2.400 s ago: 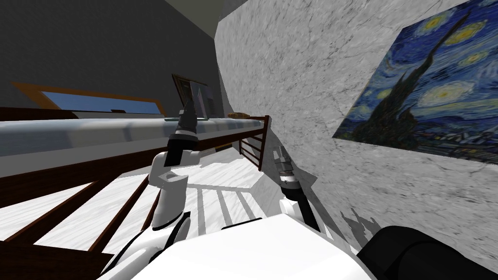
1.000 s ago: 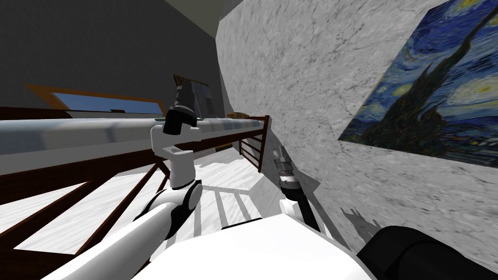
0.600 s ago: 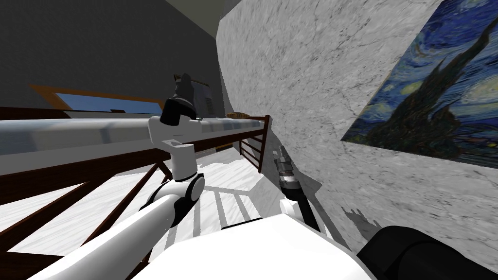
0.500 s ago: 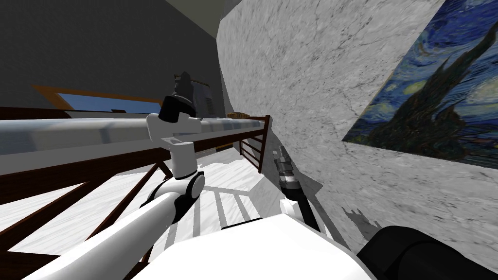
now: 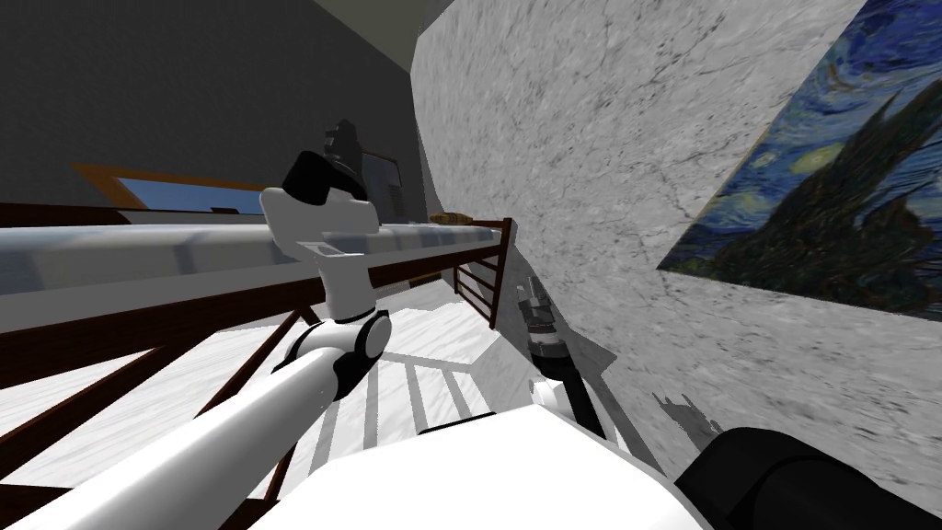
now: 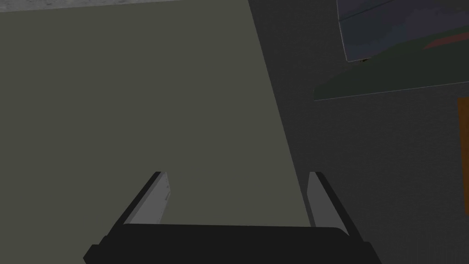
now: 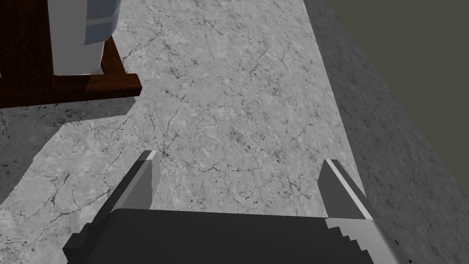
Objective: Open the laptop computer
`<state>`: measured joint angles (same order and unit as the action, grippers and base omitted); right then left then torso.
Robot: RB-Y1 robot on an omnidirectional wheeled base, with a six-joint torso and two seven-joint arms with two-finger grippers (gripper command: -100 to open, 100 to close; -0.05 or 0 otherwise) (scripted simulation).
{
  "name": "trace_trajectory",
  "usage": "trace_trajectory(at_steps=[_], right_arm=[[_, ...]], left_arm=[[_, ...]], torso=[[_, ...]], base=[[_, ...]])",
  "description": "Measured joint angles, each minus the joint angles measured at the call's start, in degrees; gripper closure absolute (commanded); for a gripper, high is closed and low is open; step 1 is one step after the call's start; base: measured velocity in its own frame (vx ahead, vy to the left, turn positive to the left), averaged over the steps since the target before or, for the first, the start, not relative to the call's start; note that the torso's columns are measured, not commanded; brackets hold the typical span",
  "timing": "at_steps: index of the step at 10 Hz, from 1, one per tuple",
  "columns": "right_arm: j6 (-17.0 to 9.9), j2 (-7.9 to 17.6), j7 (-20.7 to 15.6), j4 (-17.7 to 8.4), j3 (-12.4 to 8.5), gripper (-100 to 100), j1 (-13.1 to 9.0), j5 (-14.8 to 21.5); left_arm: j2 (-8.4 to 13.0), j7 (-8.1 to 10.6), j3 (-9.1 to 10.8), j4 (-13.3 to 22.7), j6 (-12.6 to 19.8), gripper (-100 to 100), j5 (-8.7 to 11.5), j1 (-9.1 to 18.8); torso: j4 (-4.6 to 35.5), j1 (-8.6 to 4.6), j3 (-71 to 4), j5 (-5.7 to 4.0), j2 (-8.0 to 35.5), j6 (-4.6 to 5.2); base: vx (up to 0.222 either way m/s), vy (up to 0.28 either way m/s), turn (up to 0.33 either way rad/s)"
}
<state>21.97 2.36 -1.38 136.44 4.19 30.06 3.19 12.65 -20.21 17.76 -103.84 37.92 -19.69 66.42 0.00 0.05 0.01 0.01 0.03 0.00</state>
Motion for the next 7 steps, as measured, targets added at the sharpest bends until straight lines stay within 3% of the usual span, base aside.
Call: trace_trajectory(at_steps=[7], right_arm=[[0.0,0.0,0.0,0.0,0.0,0,0.0,0.0]], left_arm=[[1.0,-3.50,2.01,5.5,10.8,-100,-0.7,10.4]], torso=[[0.0,-0.02,0.0,0.00,-0.1,-0.02]], base=[[0.048,-0.009,0.033]])
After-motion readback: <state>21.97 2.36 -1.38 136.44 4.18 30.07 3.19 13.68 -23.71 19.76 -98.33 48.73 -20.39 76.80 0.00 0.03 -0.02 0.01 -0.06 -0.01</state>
